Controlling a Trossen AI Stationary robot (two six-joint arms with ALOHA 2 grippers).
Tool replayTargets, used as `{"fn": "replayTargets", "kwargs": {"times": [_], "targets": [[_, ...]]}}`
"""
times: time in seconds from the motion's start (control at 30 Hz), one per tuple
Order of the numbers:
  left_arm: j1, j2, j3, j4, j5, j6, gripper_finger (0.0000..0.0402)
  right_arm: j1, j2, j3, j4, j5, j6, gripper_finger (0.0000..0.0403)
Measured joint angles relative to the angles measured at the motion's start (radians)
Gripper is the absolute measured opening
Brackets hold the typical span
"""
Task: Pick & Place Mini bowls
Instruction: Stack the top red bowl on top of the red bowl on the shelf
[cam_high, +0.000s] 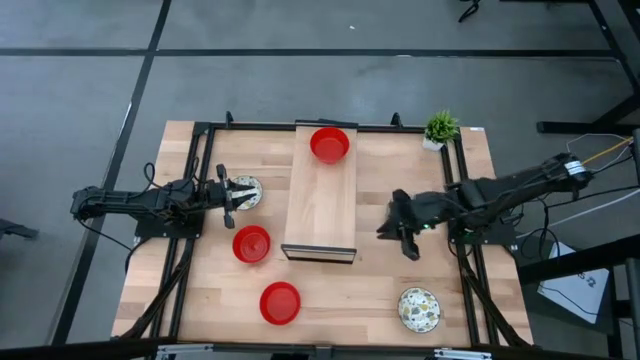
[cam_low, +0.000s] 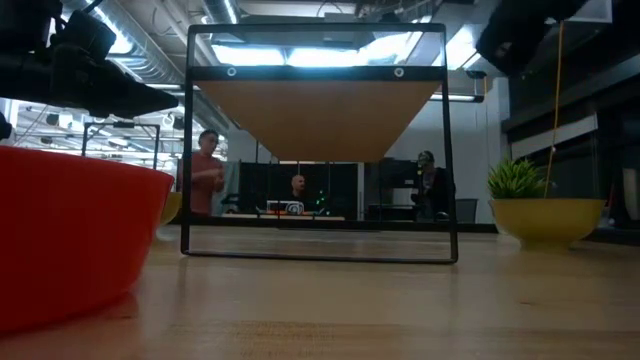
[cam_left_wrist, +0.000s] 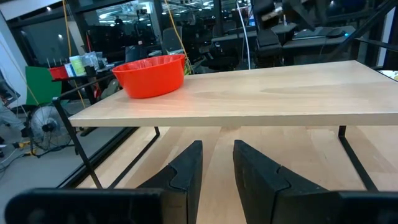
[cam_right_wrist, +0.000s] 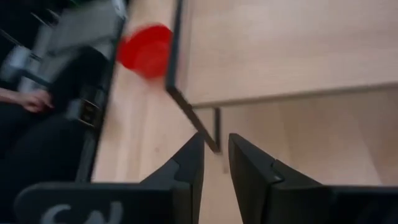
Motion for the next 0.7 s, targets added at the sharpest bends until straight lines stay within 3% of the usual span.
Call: {"fn": "replayTargets", "kwargs": {"times": [0.3,0.53,0.7], "targets": [[0.000,0.000,0.000,0.000,0.000,0.000,0.0086,0.064,-0.126,-0.321,0.488,-0.002,-0.069,0.0075],[0.000,0.000,0.000,0.000,0.000,0.000,0.0086,0.074,-0.136,-0.486,0.800,-0.131,-0.142,0.0075],[0.000,0.000,0.000,0.000,0.000,0.000,0.0086,0.079,-0.142,-0.614,1.026,-0.140,-0.191,0.0075]]}}
